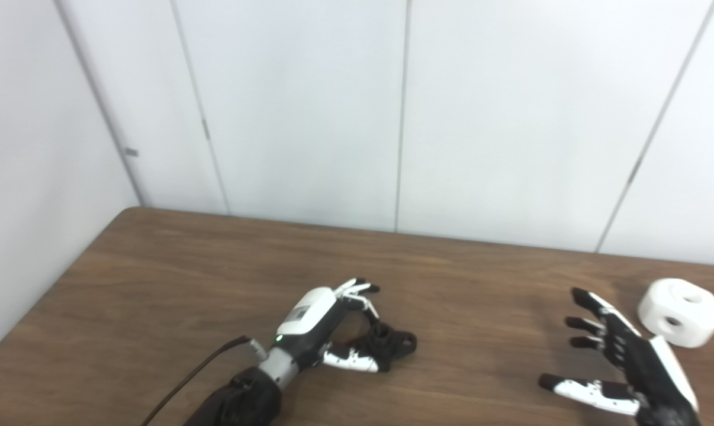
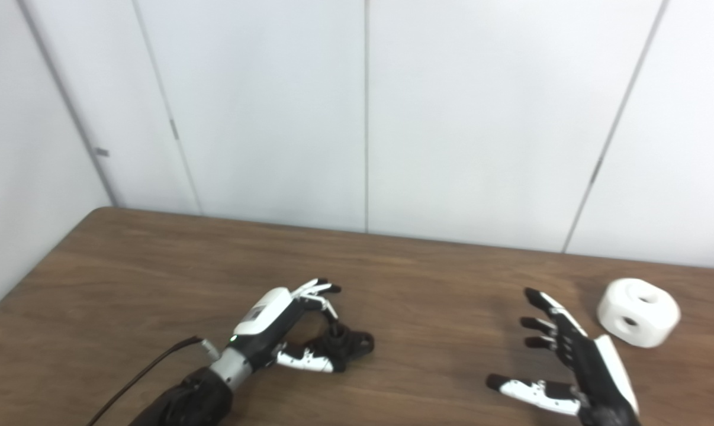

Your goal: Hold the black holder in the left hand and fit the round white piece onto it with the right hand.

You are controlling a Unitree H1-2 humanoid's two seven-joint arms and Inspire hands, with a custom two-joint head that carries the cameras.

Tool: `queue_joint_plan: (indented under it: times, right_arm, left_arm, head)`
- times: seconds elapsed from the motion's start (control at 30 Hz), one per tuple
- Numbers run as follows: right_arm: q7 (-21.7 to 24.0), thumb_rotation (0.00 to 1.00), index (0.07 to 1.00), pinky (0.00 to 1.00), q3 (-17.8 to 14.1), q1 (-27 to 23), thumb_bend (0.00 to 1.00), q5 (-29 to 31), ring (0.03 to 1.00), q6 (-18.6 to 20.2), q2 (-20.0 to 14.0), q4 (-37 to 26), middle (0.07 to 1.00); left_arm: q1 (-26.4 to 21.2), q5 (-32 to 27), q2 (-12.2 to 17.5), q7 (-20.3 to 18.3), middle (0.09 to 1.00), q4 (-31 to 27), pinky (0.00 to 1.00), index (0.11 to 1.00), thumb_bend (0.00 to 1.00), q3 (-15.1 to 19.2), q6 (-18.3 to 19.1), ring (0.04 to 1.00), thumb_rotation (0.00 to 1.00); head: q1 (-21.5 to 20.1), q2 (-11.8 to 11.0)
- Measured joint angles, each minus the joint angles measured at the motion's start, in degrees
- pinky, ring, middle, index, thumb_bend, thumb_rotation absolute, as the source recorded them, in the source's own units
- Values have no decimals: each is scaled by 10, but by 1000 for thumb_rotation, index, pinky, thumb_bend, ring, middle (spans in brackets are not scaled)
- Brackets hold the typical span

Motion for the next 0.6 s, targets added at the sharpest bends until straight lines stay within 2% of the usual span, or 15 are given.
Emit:
queue_joint_plan:
  times: [0.23,0.4,0.6]
  right_arm:
    - [-3,63,852,657,-2,-5,695,-1,770,-22,1,6,875]
    - [-5,112,853,642,-2,-7,696,-3,773,-22,1,6,881]
    - [-6,135,855,619,-5,-7,695,-9,778,-22,-1,6,890]
  left_arm:
    - [-6,17,-8,-10,887,11,879,482,524,-25,-26,956,56]
    - [-18,35,-9,-14,888,19,911,483,524,-40,-25,965,57]
    - [-26,67,-9,-15,881,20,937,483,524,-57,-6,963,56]
  head:
    - [-37,11]
    - [-63,19]
    - [-72,22]
